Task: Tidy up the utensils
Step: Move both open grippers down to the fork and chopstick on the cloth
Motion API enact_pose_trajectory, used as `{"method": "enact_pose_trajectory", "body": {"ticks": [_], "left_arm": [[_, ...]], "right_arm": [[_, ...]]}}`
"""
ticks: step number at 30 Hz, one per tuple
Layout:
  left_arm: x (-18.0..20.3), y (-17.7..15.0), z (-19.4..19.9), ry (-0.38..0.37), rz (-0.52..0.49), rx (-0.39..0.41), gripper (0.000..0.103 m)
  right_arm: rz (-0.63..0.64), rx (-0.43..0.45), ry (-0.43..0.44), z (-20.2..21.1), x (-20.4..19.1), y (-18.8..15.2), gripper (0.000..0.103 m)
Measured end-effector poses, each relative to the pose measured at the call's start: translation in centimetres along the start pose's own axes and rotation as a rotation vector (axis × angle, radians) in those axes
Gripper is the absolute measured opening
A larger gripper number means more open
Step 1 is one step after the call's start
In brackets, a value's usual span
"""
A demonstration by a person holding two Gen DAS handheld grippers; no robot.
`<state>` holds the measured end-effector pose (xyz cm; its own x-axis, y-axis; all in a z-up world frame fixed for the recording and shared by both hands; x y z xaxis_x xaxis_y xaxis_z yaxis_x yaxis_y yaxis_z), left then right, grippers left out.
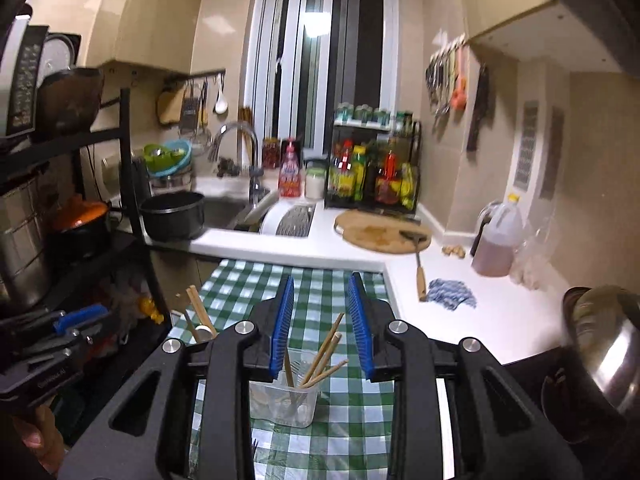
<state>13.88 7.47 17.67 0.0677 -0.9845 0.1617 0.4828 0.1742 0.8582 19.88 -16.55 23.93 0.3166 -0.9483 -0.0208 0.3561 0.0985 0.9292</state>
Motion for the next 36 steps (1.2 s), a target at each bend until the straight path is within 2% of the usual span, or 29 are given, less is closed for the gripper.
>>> {"method": "enact_pose_trajectory", "body": {"ticks": [5, 8, 12, 13, 14, 17, 19, 25, 31, 36], "left_arm": [[-0.4, -3.3, 2.6, 0.021, 0.005, 0.004, 0.023], [-0.5, -6.0, 3.8, 0.033, 0.016, -0.002, 0.023], [-0.1, -9.3, 4.4, 0.038, 0.019, -0.029, 0.023], [0.1, -10.1, 4.6, 0.044, 0.008, -0.029, 0.023], [0.3, -11.0, 4.7, 0.046, 0.003, -0.033, 0.023], [0.3, -13.0, 4.9, 0.03, 0.012, -0.057, 0.023], [0.3, -14.0, 5.1, 0.031, 0.011, -0.066, 0.023], [0.7, -15.8, 5.6, 0.039, -0.012, -0.056, 0.023], [-0.2, -16.3, 5.6, 0.052, 0.001, -0.057, 0.023], [-1.8, -17.1, 4.6, 0.072, 0.036, -0.101, 0.023]], "right_arm": [[-0.035, 0.057, 0.01, 5.2, 0.2, -2.0, 0.029], [-0.058, 0.067, 0.008, 7.7, 0.4, -4.4, 0.029], [-0.117, 0.029, 0.006, 9.1, 0.3, -8.4, 0.028], [-0.135, 0.012, 0.002, 9.3, 0.3, -9.8, 0.023], [-0.157, -0.004, 0.003, 9.4, 0.4, -10.8, 0.018], [-0.217, -0.044, -0.012, 9.9, 0.6, -14.4, 0.011], [-0.227, -0.066, -0.029, 10.2, 0.4, -16.3, 0.009], [-0.181, -0.128, -0.047, 10.2, -0.7, -21.3, 0.009], [-0.172, -0.198, -0.014, 8.6, -1.0, -25.1, 0.009], [-0.174, -0.257, 0.02, 6.6, -2.1, -27.3, 0.009]]}}
Point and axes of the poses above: each gripper's, at about its wrist camera, not at the fingertips, and z roughly against the way its jaws point, x to its right, y to its top, the point moved 1 cm from there along -z, roughly the way its jaws point, and after that the axes turned 3 degrees about y, right-handed, at the moved point
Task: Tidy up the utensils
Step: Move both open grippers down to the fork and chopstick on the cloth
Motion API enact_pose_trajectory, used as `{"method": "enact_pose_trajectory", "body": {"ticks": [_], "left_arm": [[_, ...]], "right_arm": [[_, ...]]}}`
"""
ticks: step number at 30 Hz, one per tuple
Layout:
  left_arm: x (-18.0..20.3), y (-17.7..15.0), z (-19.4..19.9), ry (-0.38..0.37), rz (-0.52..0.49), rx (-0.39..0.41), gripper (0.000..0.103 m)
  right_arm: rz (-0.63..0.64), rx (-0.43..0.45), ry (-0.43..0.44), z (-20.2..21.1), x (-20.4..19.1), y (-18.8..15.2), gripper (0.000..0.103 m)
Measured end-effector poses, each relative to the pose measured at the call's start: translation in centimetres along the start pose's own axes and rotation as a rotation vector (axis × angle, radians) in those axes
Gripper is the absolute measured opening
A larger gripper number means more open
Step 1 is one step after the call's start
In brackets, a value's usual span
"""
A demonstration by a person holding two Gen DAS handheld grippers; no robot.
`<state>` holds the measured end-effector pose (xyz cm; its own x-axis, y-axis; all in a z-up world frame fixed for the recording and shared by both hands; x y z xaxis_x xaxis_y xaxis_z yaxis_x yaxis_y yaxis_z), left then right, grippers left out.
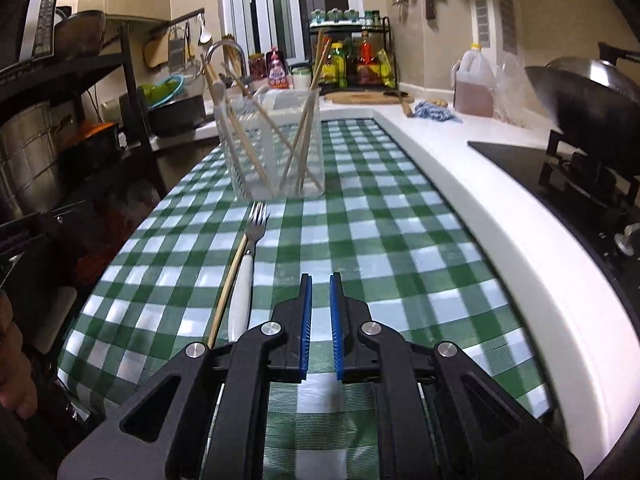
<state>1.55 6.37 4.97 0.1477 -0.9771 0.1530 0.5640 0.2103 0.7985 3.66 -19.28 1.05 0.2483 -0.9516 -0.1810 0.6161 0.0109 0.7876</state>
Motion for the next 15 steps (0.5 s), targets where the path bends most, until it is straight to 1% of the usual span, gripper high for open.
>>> {"method": "enact_pose_trajectory", "body": {"ticks": [3, 5, 6, 8, 10, 13, 15], "left_arm": [[-0.7, -0.2, -0.4, -0.009, 0.033, -0.022, 0.023], [-0.7, -0.2, -0.5, -0.004, 0.028, -0.026, 0.023], [-0.7, -0.3, -0.6, -0.003, 0.027, -0.03, 0.023], [-0.7, -0.4, -0.8, -0.005, 0.031, -0.038, 0.023], [-0.7, -0.5, -0.9, -0.005, 0.029, -0.041, 0.023], [-0.6, -0.5, -1.0, -0.005, 0.024, -0.044, 0.023], [-0.6, -0.5, -1.0, -0.004, 0.023, -0.044, 0.023]], "right_arm": [[0.008, -0.028, 0.041, -1.2, -0.8, -0.3, 0.01], [0.008, -0.042, 0.062, -1.9, -1.3, -0.3, 0.01], [-0.002, -0.058, 0.085, -2.5, -1.6, -0.2, 0.012], [-0.009, -0.086, 0.119, -3.5, -2.2, 0.0, 0.013], [0.009, -0.111, 0.138, -4.5, -3.2, 0.0, 0.015], [0.044, -0.139, 0.142, -5.8, -4.5, -0.2, 0.025], [0.069, -0.16, 0.122, -6.6, -5.1, -0.6, 0.026]]}}
Point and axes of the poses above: each gripper's, at about its wrist camera, not at the fingertips, and z roughly against the way its jaws point, x to its right, y to its top, the point moved 1 cm from there along -z, roughly the way its jaws point, and after that the axes turned 3 degrees about y, right-handed, at the moved point
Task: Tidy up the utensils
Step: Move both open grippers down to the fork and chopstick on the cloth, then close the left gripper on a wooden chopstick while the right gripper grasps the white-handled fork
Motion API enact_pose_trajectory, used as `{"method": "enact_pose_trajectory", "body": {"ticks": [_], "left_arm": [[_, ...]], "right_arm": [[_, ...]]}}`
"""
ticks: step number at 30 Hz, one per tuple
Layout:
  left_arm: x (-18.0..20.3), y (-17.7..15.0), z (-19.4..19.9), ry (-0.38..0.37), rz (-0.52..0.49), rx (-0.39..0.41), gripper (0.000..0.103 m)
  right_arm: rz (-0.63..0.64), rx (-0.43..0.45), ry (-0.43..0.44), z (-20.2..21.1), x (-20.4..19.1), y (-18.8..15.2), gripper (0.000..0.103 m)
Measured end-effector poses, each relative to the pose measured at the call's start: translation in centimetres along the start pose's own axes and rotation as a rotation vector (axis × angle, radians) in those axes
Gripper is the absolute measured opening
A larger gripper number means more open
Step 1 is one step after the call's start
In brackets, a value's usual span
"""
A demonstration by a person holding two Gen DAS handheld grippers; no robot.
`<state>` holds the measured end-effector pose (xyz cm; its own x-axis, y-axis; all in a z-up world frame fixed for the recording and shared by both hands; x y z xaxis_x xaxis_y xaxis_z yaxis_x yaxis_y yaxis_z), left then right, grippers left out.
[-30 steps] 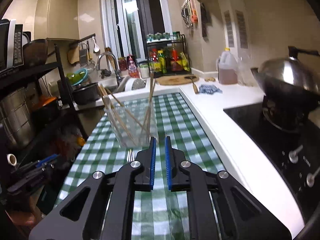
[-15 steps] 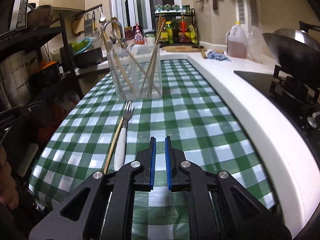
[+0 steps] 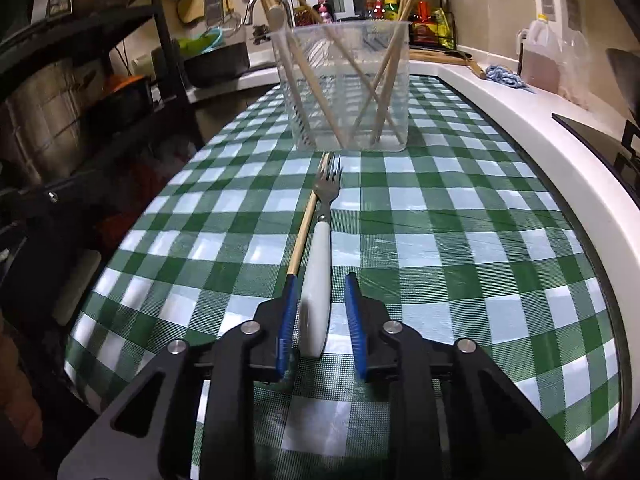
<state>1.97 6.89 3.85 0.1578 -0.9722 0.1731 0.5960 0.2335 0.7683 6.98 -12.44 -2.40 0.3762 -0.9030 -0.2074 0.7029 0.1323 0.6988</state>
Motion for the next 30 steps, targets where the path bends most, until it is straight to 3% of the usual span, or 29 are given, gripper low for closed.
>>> {"method": "enact_pose_trajectory", "body": {"ticks": [7, 11, 30], "left_arm": [[-0.1, -0.1, -0.1, 0.004, -0.004, -0.003, 0.023], [-0.1, -0.2, -0.1, 0.005, -0.001, -0.003, 0.023], [2.1, -2.2, -2.5, -0.008, -0.053, -0.053, 0.023]], "right_arm": [[0.018, -0.039, -0.029, -1.5, 0.0, -0.2, 0.03], [0.024, -0.053, -0.033, -1.8, 0.1, -0.2, 0.018], [-0.102, 0.032, -0.146, 2.9, 6.4, -3.1, 0.018]]}}
Point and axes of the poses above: each gripper's, at about its wrist camera, not at the fingertips, and z roughly against the way its jaws point, x to its right, y to its top, the point moved 1 cm from there along -z, roughly the way its jaws point, and after that the axes turned 3 degrees about y, right-handed, at the moved point
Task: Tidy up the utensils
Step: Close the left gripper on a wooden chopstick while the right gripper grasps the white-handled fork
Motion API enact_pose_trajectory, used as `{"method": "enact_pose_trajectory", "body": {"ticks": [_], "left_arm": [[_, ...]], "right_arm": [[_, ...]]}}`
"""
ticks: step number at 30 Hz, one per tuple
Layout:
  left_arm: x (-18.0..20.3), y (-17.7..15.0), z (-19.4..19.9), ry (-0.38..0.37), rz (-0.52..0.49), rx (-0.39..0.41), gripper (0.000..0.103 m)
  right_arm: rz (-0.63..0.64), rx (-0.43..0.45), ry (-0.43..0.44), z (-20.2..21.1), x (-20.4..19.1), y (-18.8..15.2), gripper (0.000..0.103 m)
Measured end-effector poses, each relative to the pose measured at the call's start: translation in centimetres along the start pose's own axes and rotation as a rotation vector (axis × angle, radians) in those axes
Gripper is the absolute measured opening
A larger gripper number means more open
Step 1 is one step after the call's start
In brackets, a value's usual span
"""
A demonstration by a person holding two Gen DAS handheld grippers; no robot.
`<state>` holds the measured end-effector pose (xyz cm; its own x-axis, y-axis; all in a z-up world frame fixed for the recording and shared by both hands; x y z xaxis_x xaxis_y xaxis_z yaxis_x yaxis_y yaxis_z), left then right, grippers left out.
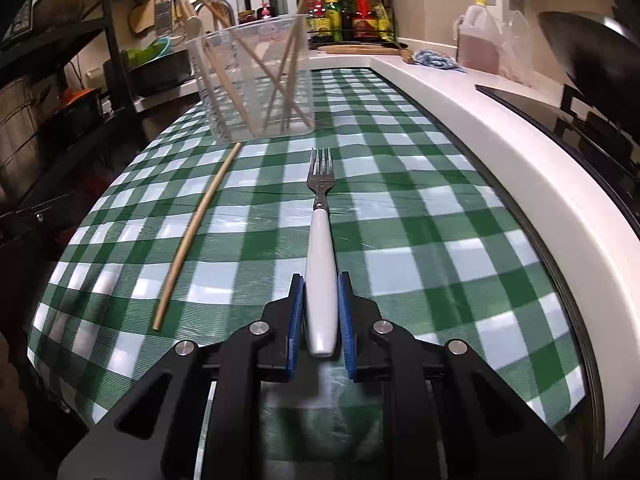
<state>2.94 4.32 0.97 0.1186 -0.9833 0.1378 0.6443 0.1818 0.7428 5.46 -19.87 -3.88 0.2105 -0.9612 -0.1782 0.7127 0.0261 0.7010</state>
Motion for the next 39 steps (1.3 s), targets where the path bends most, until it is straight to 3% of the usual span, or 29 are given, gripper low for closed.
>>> {"method": "enact_pose_trajectory", "body": {"ticks": [12, 22, 26, 30, 39], "left_arm": [[4.5, -2.5, -2.6, -0.074, -0.03, -0.039, 0.023], [8.2, -4.7, -4.4, -0.003, -0.104, -0.061, 0.024], [8.1, -4.7, -4.4, 0.007, -0.114, -0.063, 0.023], [7.7, -4.7, -4.2, 0.033, -0.117, -0.061, 0.006], [4.1, -6.1, -1.9, 0.051, -0.08, -0.064, 0.006]], "right_arm": [[-0.04, 0.0, 0.024, 0.2, 1.9, -0.5, 0.02], [-0.027, -0.009, 0.033, 0.2, 2.0, -0.7, 0.02], [-0.014, -0.01, 0.025, 0.0, 1.9, -0.7, 0.02], [0.0, -0.013, 0.024, -0.1, 1.6, -0.4, 0.018], [-0.01, -0.018, 0.033, 0.6, 0.5, -0.8, 0.018]]}}
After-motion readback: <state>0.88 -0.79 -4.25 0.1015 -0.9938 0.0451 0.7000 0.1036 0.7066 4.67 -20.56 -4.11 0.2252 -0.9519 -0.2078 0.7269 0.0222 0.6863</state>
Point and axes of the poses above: each gripper's, at about its wrist camera, not at the fingertips, and z roughly against the way its jaws point, x to its right, y to its top, the point moved 1 cm from there along -z, roughly the way its jaws point, and after that the axes turned 3 degrees about y, right-handed, at the moved point
